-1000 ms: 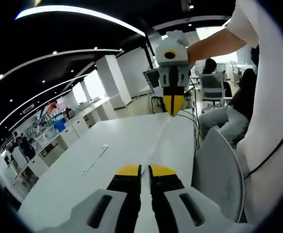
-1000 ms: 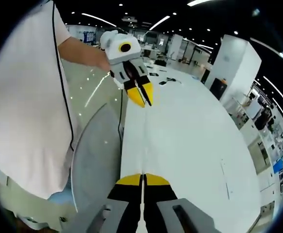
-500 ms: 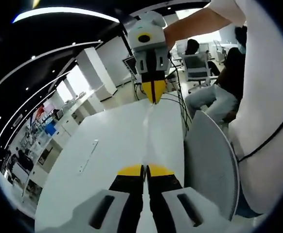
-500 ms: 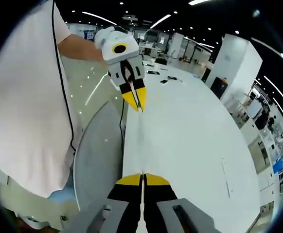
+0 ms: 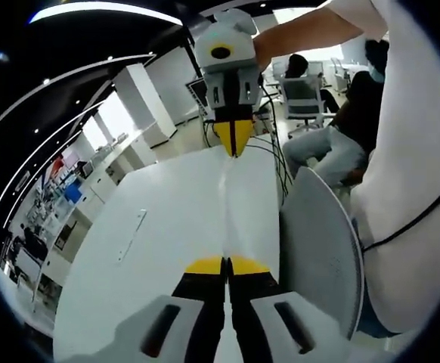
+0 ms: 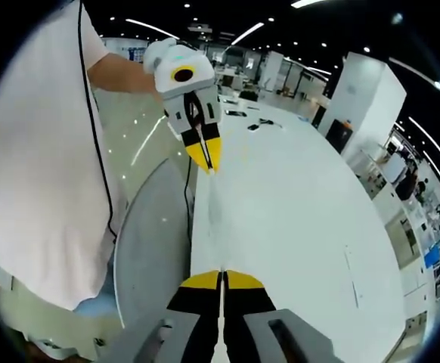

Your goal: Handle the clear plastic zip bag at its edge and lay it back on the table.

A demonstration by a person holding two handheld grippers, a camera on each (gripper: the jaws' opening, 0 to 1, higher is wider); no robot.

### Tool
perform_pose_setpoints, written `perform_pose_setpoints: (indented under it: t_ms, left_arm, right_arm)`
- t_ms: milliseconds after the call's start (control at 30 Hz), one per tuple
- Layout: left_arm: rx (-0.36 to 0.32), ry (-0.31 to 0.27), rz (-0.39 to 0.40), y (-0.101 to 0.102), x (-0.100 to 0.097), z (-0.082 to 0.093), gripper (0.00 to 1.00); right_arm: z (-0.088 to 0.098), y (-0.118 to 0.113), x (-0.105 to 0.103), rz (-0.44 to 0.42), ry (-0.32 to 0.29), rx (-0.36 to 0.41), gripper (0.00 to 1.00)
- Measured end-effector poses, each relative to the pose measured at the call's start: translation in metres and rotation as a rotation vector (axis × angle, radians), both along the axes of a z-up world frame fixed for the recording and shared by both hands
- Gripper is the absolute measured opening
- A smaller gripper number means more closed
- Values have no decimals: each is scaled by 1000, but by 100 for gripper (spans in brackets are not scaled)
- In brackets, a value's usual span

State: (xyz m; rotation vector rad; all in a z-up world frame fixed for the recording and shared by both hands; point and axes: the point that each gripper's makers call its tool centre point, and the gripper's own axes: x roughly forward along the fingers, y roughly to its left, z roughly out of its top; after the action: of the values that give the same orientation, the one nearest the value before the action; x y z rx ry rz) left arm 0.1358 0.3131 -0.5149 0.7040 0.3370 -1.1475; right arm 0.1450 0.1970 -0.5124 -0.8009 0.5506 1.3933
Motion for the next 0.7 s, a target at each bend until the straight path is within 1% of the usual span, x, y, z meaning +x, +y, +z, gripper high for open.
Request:
perform_pose_setpoints:
  t_ms: [167, 567, 600, 700]
  left_arm:
    - [20, -4, -3, 0, -1, 1, 0]
    - [46, 22, 10, 0, -2, 4, 0]
    - [47, 22, 11, 0, -1, 4, 0]
    - [53, 29, 15, 0, -1, 3, 0]
  right_arm:
    - [-1, -1, 3, -15, 6, 14, 0]
    - [-5, -1, 5, -41, 20, 48, 0]
    - [-5, -1, 4, -49, 32, 52, 0]
    - [-6, 0, 5, -56, 35, 59, 0]
